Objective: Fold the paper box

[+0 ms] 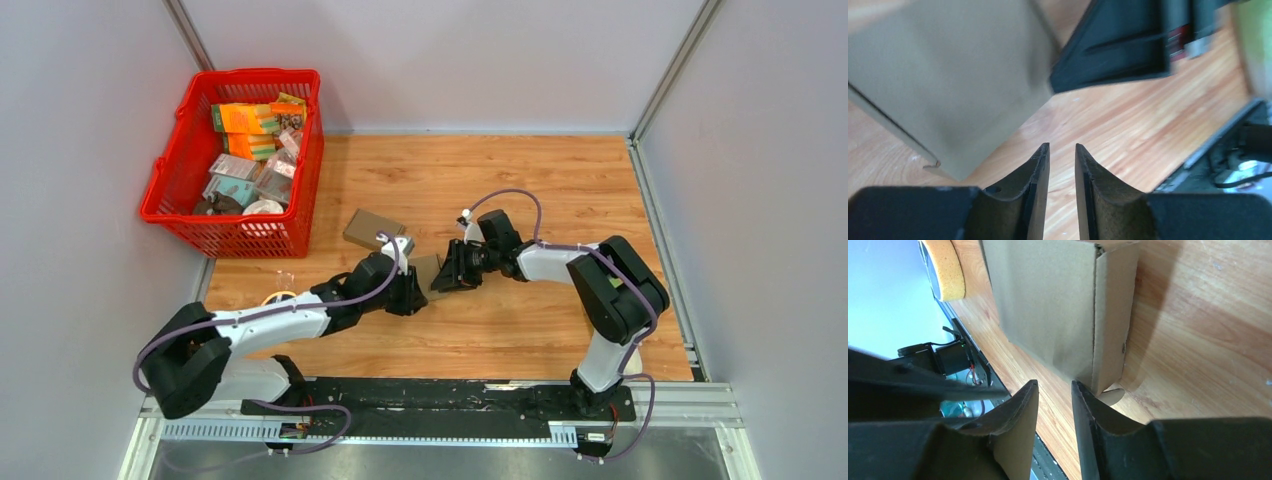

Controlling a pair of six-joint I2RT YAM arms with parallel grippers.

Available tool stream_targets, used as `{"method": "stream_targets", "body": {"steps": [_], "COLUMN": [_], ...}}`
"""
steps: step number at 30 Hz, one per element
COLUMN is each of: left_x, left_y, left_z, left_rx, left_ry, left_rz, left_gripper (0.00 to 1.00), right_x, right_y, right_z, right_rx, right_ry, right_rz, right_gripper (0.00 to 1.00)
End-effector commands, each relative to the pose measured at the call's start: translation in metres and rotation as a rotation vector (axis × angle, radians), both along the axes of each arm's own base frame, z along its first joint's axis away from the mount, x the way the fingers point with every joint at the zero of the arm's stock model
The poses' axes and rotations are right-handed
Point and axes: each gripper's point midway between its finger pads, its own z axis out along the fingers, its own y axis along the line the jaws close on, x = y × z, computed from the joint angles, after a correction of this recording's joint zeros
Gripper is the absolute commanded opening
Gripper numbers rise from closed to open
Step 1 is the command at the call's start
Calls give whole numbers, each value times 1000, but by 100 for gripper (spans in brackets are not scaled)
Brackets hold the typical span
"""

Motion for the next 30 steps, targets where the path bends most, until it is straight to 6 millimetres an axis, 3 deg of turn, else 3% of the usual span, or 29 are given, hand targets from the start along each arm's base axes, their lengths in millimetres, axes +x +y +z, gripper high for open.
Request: {"method": "stream_targets", "body": {"steps": [1,5,7,11,13,14,15,17,20,23,30], "left_x": [22,51,59,56,52,51,51,47,44,35,32], "left_y": [-6,16,19,14,21,24,27,39,54,61,82], "left_z": [75,65,45,12,1,3,19,29,61,61,6], "left_rx": [-51,3,32,64,94,104,77,69,28,38,29], "left_ry": [-117,-91,-36,23,43,32,-14,-55,-131,-85,133], "left_rz": [4,94,95,59,72,72,84,113,158,178,305], "left_gripper": [35,33,31,29,27,27,28,39,50,59,64], "right_x": [14,15,13,21,30,35,34,42,52,60,62], "right_y": [-3,1,2,-8,-19,-25,-28,-23,-9,-1,-14], "right_z": [12,34,45,60,56,51,44,30,21,14,-13], "right_rx": [-42,-15,-4,-27,-88,-114,-140,-149,-105,-79,-140], "right_ry": [-118,-137,-146,-226,-242,-244,-234,-201,-190,-171,-111], "right_rz": [7,27,42,42,19,11,29,64,83,69,-1], "right_gripper": [39,43,47,61,67,70,71,69,57,47,30]}}
